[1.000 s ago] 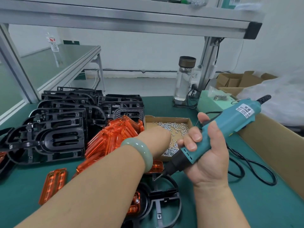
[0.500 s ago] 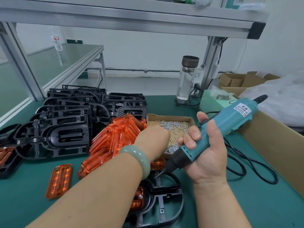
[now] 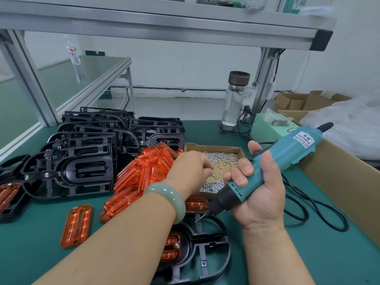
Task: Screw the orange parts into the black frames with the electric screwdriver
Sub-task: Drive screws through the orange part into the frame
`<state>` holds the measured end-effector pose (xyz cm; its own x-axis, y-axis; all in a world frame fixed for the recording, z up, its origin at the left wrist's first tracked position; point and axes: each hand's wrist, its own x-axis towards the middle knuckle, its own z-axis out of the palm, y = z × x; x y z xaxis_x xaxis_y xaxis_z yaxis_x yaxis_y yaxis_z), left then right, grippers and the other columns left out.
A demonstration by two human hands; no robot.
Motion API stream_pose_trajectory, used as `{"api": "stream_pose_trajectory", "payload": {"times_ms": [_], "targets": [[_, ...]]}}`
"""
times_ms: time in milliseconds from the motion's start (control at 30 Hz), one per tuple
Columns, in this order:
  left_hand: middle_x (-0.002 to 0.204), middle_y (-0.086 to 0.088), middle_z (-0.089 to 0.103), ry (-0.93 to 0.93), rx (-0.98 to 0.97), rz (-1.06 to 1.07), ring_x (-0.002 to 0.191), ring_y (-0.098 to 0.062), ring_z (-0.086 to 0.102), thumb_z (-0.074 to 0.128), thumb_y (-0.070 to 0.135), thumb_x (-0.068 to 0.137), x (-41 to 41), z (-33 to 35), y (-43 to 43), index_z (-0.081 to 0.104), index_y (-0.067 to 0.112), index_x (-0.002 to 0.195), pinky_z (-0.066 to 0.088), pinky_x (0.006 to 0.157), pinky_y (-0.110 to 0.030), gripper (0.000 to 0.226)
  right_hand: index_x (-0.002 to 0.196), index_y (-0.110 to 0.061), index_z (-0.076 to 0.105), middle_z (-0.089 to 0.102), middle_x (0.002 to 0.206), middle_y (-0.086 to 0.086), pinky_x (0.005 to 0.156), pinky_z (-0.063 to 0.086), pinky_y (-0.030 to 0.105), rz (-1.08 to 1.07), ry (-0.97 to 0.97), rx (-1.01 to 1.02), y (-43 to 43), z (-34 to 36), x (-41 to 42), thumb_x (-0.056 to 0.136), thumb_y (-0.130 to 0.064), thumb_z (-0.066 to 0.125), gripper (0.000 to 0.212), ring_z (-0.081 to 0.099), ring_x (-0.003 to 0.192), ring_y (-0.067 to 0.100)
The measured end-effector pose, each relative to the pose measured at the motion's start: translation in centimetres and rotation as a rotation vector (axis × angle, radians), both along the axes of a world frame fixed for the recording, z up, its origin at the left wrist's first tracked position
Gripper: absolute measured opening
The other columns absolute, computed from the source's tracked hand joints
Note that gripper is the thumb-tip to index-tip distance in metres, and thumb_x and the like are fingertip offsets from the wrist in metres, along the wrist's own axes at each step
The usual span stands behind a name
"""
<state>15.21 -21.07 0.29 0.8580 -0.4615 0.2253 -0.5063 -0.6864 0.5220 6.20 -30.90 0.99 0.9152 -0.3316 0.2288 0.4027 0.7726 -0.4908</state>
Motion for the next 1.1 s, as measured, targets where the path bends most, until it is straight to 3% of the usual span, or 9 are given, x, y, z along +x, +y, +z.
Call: {"api": "stream_pose_trajectory", "payload": {"times_ms": [167,267,367,433,533,633,733,867,1100], "targets": [[0.064,0.017,0.058,0.18,-0.323,0.082,0.066,-0.005,0.059,0.063,0.023,0.089,-0.6,0.9,1.1,0.073,0.019,0.091,0.045,0.063,-0.019,0.011,0.102,-0.02,0.057,0.045,0.054,-0.009,0.054,0.048,0.022,-0.011,0.012,-0.017,-0.1,-0.1,0.0,0.086,-0.035,0.047,0.024,0.042,0.041,0.005],[0.064,0.019,0.06,0.254,-0.321,0.039,0.056,0.009,0.055,0.066,0.021,0.087,-1.8,1.5,2.6,0.073,0.027,0.087,0.041,0.052,-0.006,0.009,0.101,-0.021,0.057,0.044,0.054,-0.009,0.055,0.048,0.02,-0.005,0.023,0.003,0.0,-0.2,0.0,0.086,-0.036,0.048,0.024,0.042,0.041,0.004],[0.071,0.024,0.062,0.245,-0.334,0.007,0.065,0.018,0.056,0.067,0.015,0.085,-3.4,2.1,4.5,0.072,0.032,0.083,0.038,0.058,0.002,0.018,0.1,-0.021,0.058,0.044,0.053,-0.009,0.054,0.048,0.02,0.003,0.034,0.012,0.3,-0.2,0.0,0.085,-0.036,0.049,0.023,0.042,0.04,0.004],[0.072,0.02,0.067,0.194,-0.385,0.031,0.07,0.011,0.06,0.067,0.014,0.084,-4.5,2.4,5.9,0.071,0.036,0.082,0.04,0.061,0.0,0.023,0.099,-0.021,0.058,0.043,0.054,-0.009,0.055,0.048,0.02,0.007,0.038,0.012,0.6,-0.2,0.0,0.085,-0.036,0.049,0.022,0.042,0.041,0.004],[0.066,0.014,0.066,0.211,-0.587,0.129,0.058,0.004,0.056,0.068,0.009,0.08,-6.1,2.1,8.4,0.071,0.032,0.082,0.043,0.056,-0.007,0.023,0.098,-0.022,0.059,0.043,0.055,-0.01,0.056,0.049,0.02,0.005,0.043,0.017,1.0,-0.2,0.0,0.084,-0.036,0.05,0.021,0.043,0.041,0.004],[0.064,0.005,0.065,0.426,-0.917,0.208,0.058,-0.005,0.057,0.072,0.008,0.073,-7.5,1.3,10.9,0.074,0.028,0.079,0.048,0.057,-0.02,0.021,0.097,-0.024,0.058,0.044,0.056,-0.01,0.057,0.049,0.02,0.016,0.041,0.036,1.4,-0.3,-0.1,0.084,-0.036,0.051,0.02,0.043,0.042,0.003],[0.065,-0.001,0.065,0.629,-1.197,0.239,0.056,-0.008,0.059,0.071,0.017,0.061,-8.9,0.3,12.4,0.076,0.021,0.077,0.049,0.049,-0.018,0.017,0.097,-0.024,0.058,0.045,0.057,-0.011,0.058,0.05,0.021,0.02,0.043,0.056,1.7,-0.4,-0.1,0.085,-0.038,0.05,0.02,0.044,0.043,0.003],[0.068,-0.007,0.067,0.803,-1.289,0.198,0.056,-0.012,0.062,0.068,0.009,0.063,-9.9,-0.7,12.2,0.077,0.015,0.074,0.051,0.048,-0.018,0.015,0.098,-0.024,0.058,0.045,0.059,-0.01,0.061,0.05,0.021,-0.007,0.07,0.12,2.6,-0.5,0.1,0.083,-0.042,0.054,0.023,0.045,0.045,0.003],[0.069,-0.009,0.067,0.857,-1.412,0.177,0.057,-0.013,0.064,0.067,0.002,0.06,-10.4,-0.7,11.5,0.076,0.013,0.072,0.052,0.048,-0.017,0.018,0.095,-0.023,0.056,0.045,0.062,-0.009,0.063,0.052,0.023,-0.019,0.087,0.192,4.0,-0.6,0.5,0.084,-0.041,0.057,0.021,0.047,0.048,0.005]]}}
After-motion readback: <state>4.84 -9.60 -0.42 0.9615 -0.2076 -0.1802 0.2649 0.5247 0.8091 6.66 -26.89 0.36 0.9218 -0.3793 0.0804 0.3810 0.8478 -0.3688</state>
